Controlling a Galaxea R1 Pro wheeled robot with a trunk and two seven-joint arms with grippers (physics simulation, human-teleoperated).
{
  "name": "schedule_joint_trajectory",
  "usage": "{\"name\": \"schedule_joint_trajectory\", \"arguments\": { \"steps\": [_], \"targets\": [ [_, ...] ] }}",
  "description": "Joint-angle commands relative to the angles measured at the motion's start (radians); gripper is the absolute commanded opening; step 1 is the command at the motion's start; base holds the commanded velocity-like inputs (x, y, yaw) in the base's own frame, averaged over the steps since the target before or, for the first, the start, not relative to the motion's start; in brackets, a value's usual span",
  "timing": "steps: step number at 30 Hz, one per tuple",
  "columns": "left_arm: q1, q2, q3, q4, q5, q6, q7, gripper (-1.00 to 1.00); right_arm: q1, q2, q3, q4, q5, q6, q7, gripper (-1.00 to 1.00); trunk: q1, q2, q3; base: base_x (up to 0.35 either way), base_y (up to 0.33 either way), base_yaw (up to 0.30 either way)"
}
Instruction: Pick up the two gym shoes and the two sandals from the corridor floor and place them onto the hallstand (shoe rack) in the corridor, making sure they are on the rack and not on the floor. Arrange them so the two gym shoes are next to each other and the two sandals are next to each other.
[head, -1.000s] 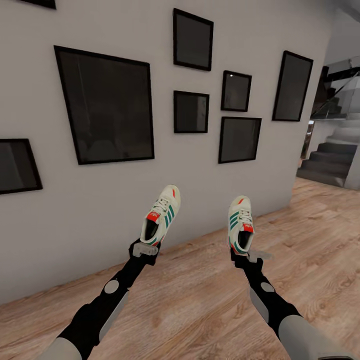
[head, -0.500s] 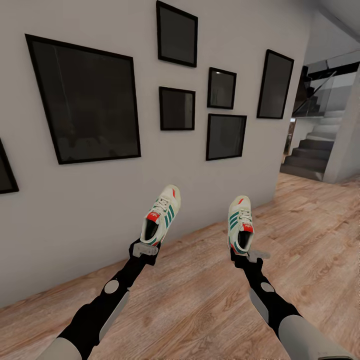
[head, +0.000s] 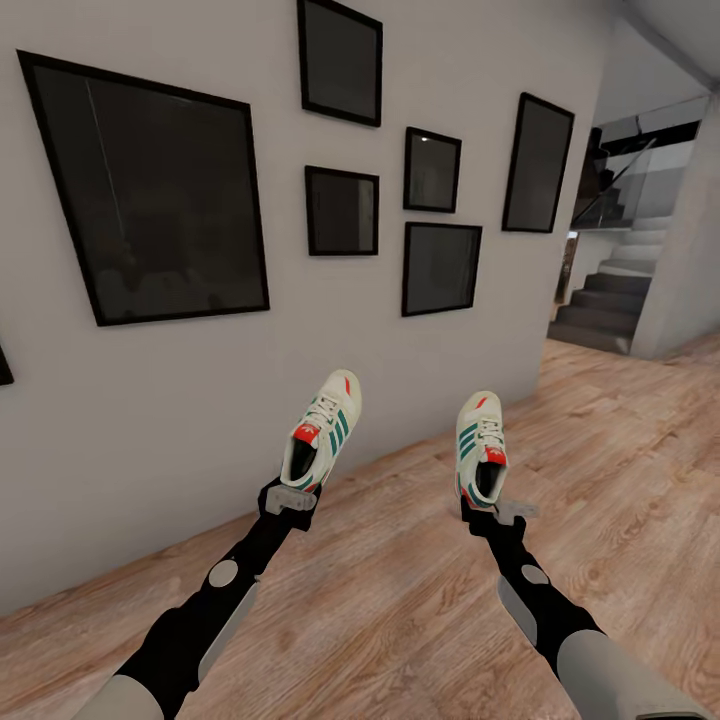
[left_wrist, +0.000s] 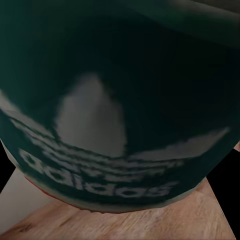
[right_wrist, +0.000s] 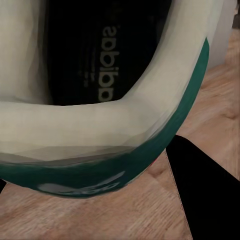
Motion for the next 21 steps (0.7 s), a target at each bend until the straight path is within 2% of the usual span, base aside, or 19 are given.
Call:
{"name": "schedule_joint_trajectory", "arguments": {
  "steps": [1,21],
  "targets": [
    [-0.001,0.001,-0.002,0.0,0.011,-0.003,-0.003,-1.0,-0.001,-0.001,0.007,0.001,-0.01,-0.004,-0.002,-1.0,0.0,0.0,-0.002,0.0,0.0,-0.177],
    [-0.001,0.001,-0.002,0.0,0.011,-0.003,-0.003,-1.0,-0.001,-0.001,0.007,0.0,-0.01,-0.004,-0.002,-1.0,0.0,0.0,-0.025,0.0,0.0,-0.206]
  ]
}}
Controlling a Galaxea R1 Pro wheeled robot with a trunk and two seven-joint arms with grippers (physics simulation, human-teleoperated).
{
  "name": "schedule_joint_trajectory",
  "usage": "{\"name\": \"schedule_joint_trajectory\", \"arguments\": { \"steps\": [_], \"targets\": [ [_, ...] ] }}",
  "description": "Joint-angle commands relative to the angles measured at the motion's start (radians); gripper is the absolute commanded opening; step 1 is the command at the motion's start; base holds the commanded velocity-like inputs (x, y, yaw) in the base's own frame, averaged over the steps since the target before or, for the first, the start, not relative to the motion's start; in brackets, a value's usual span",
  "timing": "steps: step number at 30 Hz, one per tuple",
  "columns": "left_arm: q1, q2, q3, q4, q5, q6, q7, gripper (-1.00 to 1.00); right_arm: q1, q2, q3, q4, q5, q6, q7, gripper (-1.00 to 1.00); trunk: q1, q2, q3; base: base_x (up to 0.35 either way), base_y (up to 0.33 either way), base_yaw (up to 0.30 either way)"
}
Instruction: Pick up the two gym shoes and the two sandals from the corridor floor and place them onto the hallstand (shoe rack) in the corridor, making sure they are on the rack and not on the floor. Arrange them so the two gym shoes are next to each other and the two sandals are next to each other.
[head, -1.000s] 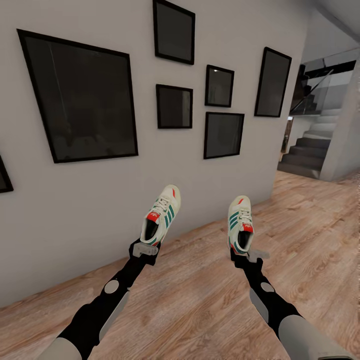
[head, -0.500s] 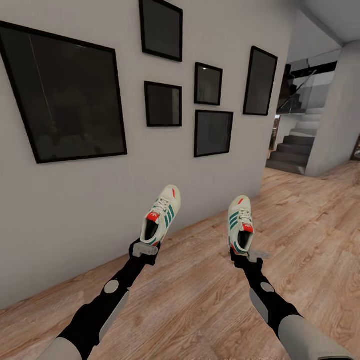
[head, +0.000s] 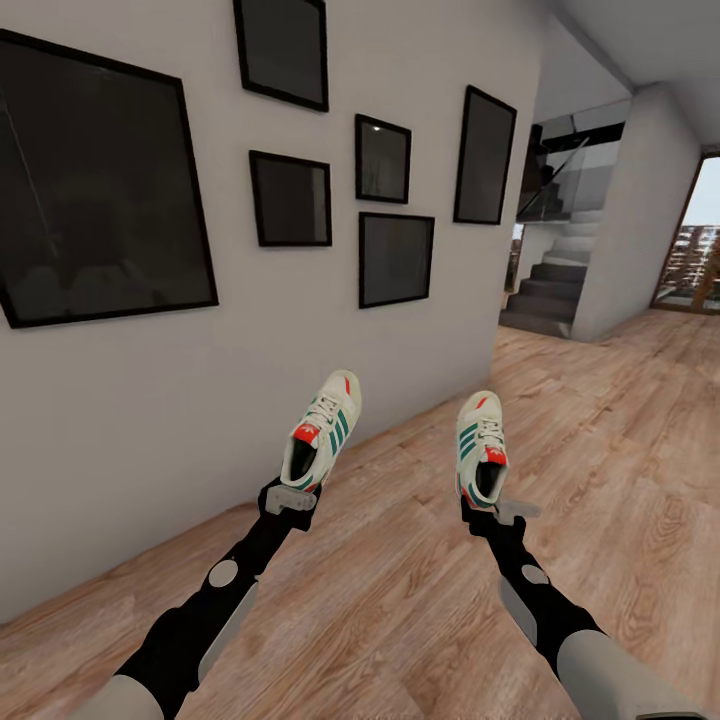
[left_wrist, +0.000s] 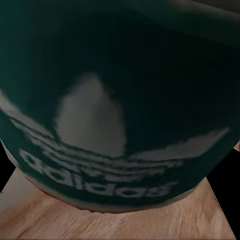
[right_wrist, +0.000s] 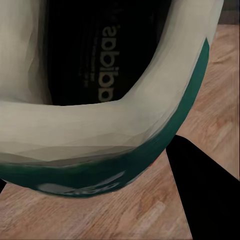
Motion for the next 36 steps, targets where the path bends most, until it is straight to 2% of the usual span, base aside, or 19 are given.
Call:
{"name": "schedule_joint_trajectory", "arguments": {
  "steps": [1,27,36],
  "targets": [
    [-0.001,0.001,-0.003,0.0,0.011,-0.003,-0.003,-1.0,-0.001,-0.001,0.007,0.001,-0.009,-0.004,-0.002,-1.0,0.0,0.0,-0.002,0.0,0.0,-0.194],
    [-0.001,0.001,-0.003,0.0,0.011,-0.003,-0.003,-1.0,-0.001,-0.001,0.007,0.001,-0.009,-0.004,-0.001,-1.0,0.0,0.0,-0.008,0.002,0.0,-0.286],
    [-0.001,0.001,-0.003,0.0,0.011,-0.003,-0.003,-1.0,-0.001,-0.001,0.007,0.001,-0.009,-0.004,-0.002,-1.0,0.0,0.0,-0.008,0.198,0.0,-0.3]
  ]
}}
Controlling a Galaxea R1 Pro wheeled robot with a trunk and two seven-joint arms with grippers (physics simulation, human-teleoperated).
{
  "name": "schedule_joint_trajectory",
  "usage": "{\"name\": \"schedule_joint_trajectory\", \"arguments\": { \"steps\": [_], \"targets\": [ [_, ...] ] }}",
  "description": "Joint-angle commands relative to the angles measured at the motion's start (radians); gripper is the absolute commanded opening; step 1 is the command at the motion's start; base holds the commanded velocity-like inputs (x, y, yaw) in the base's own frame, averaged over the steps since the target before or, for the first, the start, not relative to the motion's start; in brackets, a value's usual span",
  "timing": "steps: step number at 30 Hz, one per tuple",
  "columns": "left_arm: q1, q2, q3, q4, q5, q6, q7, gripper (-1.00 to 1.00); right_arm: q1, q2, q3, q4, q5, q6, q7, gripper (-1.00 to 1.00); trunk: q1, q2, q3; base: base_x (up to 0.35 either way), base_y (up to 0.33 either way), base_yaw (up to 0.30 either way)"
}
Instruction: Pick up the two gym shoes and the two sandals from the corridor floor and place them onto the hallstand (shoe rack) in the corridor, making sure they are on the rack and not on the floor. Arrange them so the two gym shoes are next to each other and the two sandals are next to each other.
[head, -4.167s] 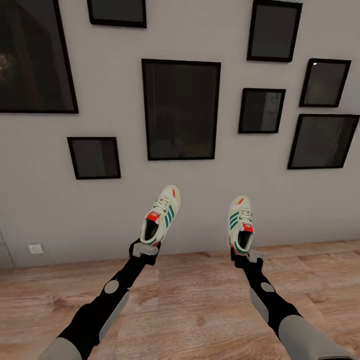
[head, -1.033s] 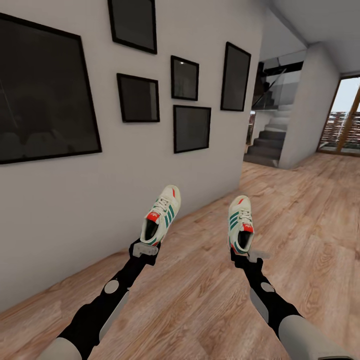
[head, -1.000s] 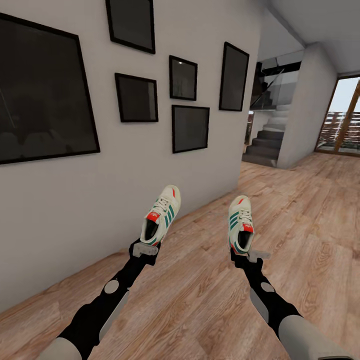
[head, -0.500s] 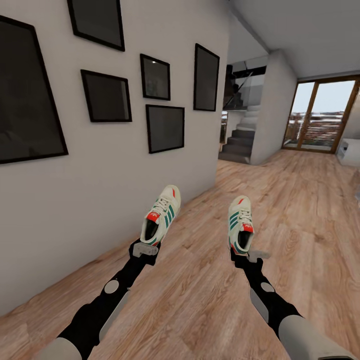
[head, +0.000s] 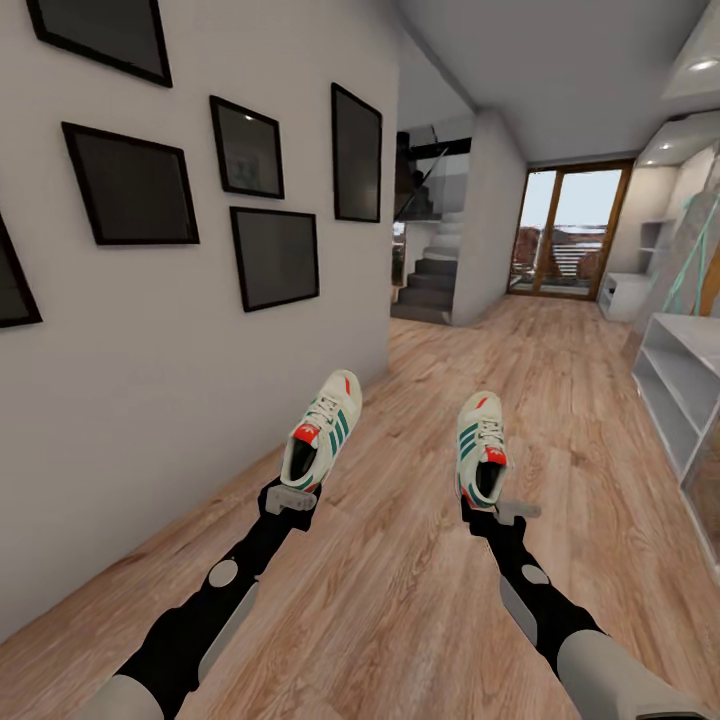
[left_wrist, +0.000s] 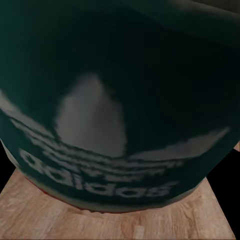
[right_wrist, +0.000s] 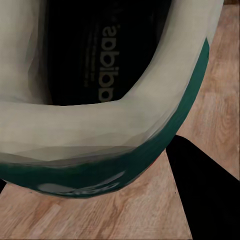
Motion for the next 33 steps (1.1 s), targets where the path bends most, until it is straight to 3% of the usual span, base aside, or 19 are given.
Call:
{"name": "schedule_joint_trajectory", "arguments": {
  "steps": [1,10,16,33],
  "targets": [
    [-0.001,0.001,-0.002,0.0,0.011,-0.003,-0.003,-1.0,-0.001,-0.001,0.007,0.001,-0.009,-0.004,-0.002,-1.0,0.0,0.0,-0.001,0.205,0.0,-0.3],
    [-0.001,0.001,-0.002,0.0,0.011,-0.003,-0.003,-1.0,-0.001,-0.001,0.007,0.001,-0.009,-0.004,-0.002,-1.0,0.0,0.0,-0.001,0.026,0.0,-0.064],
    [-0.001,0.001,-0.002,0.0,0.011,-0.003,-0.002,-1.0,-0.001,-0.001,0.007,0.001,-0.009,-0.004,-0.002,-1.0,0.0,0.0,-0.003,0.055,0.0,-0.235],
    [-0.001,0.001,-0.002,0.0,0.012,-0.003,0.0,-1.0,-0.001,-0.001,0.007,0.001,-0.009,-0.004,-0.002,-1.0,0.0,0.0,-0.005,0.318,0.0,-0.292]
  ]
}}
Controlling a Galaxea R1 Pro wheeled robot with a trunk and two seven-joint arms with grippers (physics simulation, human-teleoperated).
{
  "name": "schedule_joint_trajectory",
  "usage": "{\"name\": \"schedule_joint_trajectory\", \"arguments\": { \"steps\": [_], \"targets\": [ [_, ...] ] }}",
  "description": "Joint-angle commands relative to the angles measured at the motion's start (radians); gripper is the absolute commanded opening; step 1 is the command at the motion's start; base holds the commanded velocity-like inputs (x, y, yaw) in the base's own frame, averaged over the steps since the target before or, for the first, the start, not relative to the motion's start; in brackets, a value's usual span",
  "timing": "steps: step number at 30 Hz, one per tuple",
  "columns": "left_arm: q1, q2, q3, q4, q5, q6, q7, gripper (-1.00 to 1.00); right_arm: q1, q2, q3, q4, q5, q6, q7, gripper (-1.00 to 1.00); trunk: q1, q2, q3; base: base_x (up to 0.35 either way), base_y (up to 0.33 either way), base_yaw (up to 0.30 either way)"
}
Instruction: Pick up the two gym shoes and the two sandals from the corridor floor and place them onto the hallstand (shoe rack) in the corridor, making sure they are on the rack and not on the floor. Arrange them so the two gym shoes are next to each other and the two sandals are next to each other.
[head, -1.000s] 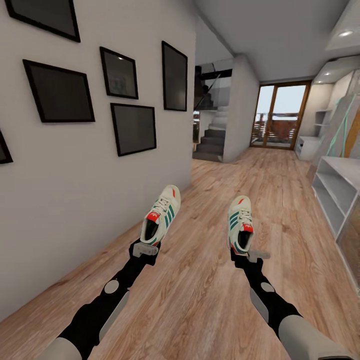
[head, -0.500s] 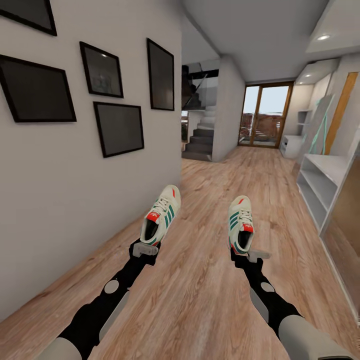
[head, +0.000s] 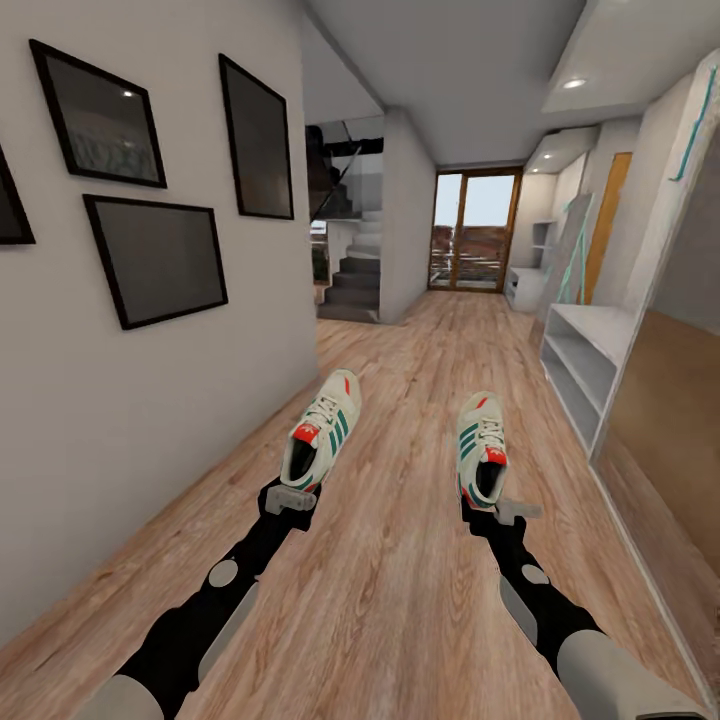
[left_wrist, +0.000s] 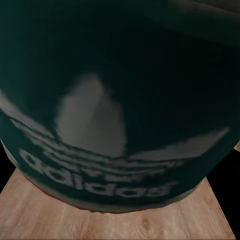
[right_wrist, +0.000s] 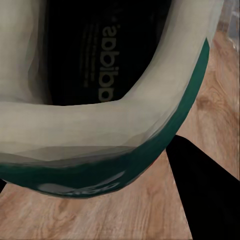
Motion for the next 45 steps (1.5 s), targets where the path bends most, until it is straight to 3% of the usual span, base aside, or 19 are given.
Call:
{"name": "schedule_joint_trajectory", "arguments": {
  "steps": [1,11,18,20,23,26,36,45],
  "targets": [
    [-0.001,0.001,-0.002,0.0,0.011,-0.003,-0.003,-1.0,-0.001,-0.001,0.007,0.001,-0.009,-0.004,-0.002,-1.0,0.0,0.0,-0.001,0.341,0.0,-0.297],
    [-0.001,0.0,-0.002,0.0,0.015,-0.003,0.0,-1.0,-0.001,-0.001,0.007,0.001,-0.009,-0.004,-0.001,-1.0,0.0,0.0,-0.001,0.344,0.0,-0.059],
    [-0.001,-0.02,0.0,0.002,0.019,-0.002,0.003,-1.0,-0.001,-0.001,0.008,-0.001,-0.007,-0.004,-0.003,-1.0,0.0,0.0,-0.001,0.345,0.0,0.0],
    [-0.001,-0.021,0.001,0.002,0.035,-0.001,0.004,-1.0,-0.001,-0.001,0.008,-0.001,-0.007,-0.004,-0.003,-1.0,0.0,0.0,-0.001,0.345,0.0,0.0],
    [-0.001,-0.02,0.003,0.002,0.099,-0.001,0.005,-1.0,-0.001,0.0,0.009,-0.001,-0.005,-0.004,-0.002,-1.0,0.0,0.0,-0.001,0.345,0.0,-0.043],
    [-0.001,-0.019,0.005,0.002,0.138,-0.001,0.005,-1.0,-0.001,0.001,0.009,-0.001,-0.004,-0.004,-0.002,-1.0,0.0,0.0,-0.001,0.346,0.0,-0.191],
    [-0.001,-0.016,0.005,0.002,0.159,-0.001,0.004,-1.0,-0.001,0.001,0.009,-0.001,-0.003,-0.004,-0.002,-1.0,0.0,0.0,-0.003,0.346,0.0,-0.246],
    [-0.001,-0.016,0.005,0.002,0.159,-0.002,0.004,-1.0,-0.001,0.001,0.009,0.002,-0.004,-0.004,0.0,-1.0,0.0,0.0,-0.004,0.346,0.0,-0.029]
  ]
}}
